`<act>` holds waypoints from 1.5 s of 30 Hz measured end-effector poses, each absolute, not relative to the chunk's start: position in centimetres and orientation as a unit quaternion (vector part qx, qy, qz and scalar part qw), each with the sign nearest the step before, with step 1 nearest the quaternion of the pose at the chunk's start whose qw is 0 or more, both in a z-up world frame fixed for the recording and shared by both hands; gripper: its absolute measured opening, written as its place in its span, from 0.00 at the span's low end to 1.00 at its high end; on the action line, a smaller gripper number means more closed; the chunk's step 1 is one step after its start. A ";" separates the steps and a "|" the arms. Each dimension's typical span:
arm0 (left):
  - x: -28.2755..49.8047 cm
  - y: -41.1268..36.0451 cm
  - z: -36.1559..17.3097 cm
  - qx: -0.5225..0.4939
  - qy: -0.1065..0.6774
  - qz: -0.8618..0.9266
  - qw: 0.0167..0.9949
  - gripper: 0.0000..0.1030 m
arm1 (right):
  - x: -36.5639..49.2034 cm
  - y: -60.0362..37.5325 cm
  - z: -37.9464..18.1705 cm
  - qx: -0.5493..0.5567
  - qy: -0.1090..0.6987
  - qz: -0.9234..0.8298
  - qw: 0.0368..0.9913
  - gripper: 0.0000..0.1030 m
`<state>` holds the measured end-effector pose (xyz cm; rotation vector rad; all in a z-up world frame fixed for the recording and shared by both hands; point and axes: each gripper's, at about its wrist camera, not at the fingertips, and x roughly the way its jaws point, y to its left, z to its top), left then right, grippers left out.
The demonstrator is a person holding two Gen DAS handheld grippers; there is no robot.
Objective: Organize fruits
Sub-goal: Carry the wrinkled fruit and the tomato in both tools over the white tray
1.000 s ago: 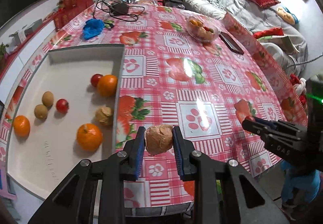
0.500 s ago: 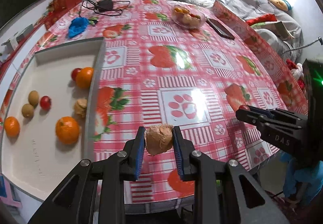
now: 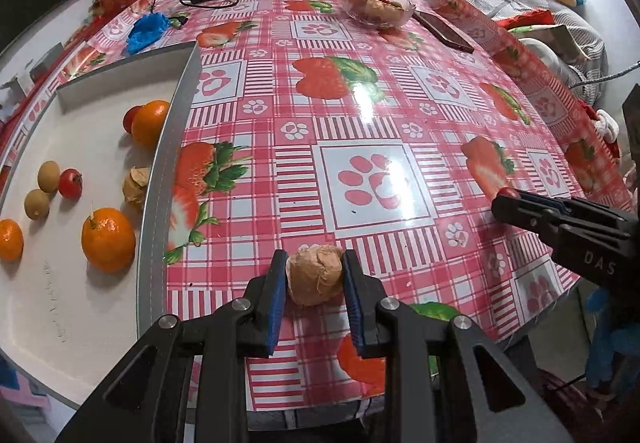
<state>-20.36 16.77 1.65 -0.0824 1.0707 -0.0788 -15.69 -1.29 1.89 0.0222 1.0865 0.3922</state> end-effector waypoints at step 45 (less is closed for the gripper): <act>-20.5 36.1 5.0 -0.094 0.488 0.077 0.864 0.29 | -10.6 25.3 7.1 -0.094 0.509 0.374 0.769 0.23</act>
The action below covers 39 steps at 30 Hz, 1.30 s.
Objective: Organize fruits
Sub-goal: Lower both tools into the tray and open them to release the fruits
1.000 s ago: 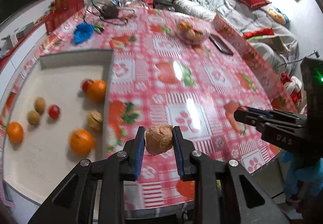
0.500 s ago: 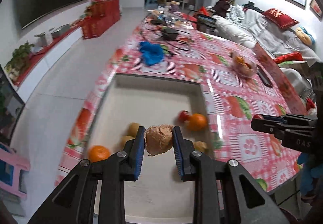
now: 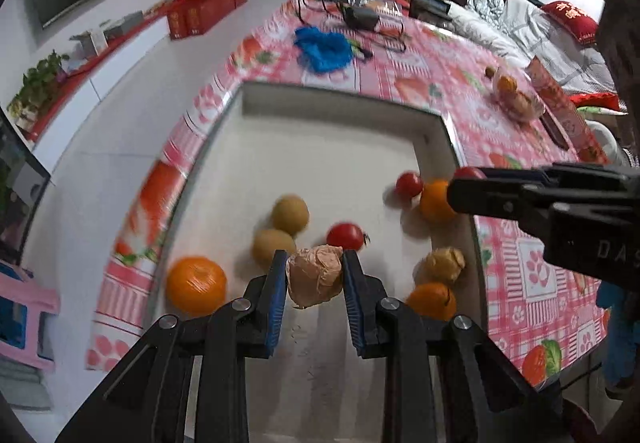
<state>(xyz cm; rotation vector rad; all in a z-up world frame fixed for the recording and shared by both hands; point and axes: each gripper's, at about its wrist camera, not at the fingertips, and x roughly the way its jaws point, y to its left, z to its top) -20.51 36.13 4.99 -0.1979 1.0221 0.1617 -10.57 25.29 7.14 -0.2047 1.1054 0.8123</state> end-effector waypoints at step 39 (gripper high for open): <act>-20.4 35.7 3.2 -0.079 0.506 0.083 0.855 0.29 | -10.8 25.9 5.0 -0.117 0.525 0.371 0.757 0.23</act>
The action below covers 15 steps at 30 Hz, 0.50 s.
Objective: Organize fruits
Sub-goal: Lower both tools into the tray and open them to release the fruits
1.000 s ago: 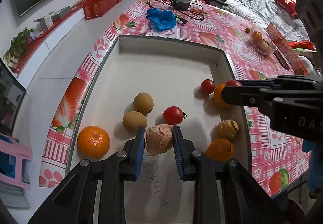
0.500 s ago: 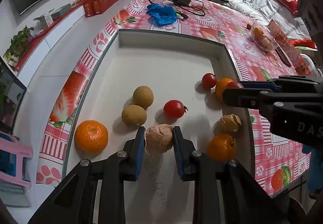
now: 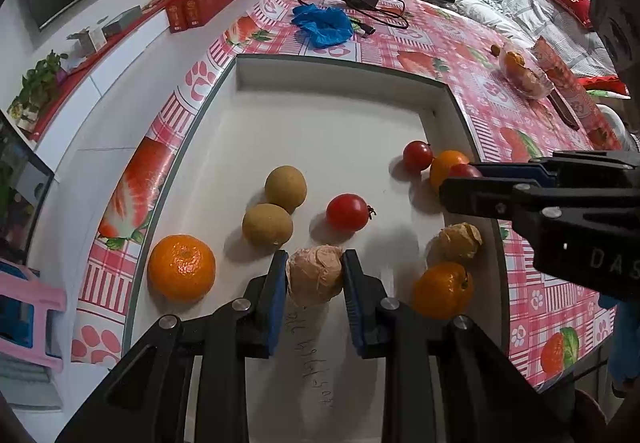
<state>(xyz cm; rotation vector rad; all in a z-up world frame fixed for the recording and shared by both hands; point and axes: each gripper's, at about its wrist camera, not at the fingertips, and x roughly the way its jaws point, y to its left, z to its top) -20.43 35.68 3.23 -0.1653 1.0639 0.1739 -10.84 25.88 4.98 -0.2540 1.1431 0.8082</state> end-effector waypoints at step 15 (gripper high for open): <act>-20.4 35.6 2.7 -0.074 0.514 0.086 0.850 0.29 | -11.0 26.6 4.2 -0.129 0.531 0.374 0.749 0.23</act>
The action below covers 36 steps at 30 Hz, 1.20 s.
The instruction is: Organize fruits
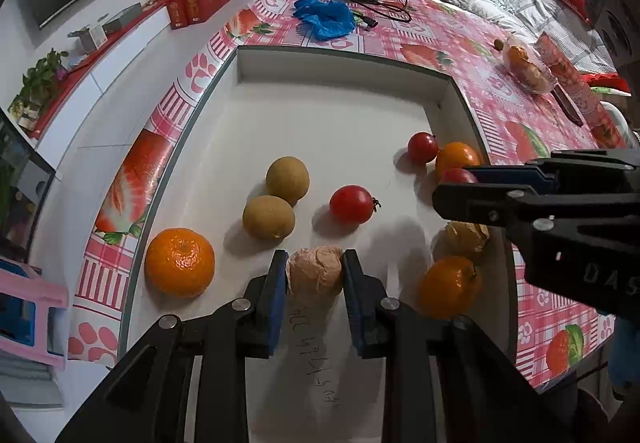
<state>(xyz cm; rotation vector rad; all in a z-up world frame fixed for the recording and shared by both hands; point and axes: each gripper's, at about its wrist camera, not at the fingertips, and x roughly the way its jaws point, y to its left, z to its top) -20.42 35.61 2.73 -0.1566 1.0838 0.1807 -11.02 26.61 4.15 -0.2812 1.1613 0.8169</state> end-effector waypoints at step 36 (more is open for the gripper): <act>-21.1 34.4 4.2 -0.068 0.510 0.114 0.850 1.00 | -12.3 25.7 6.4 -0.175 0.506 0.333 0.776 1.00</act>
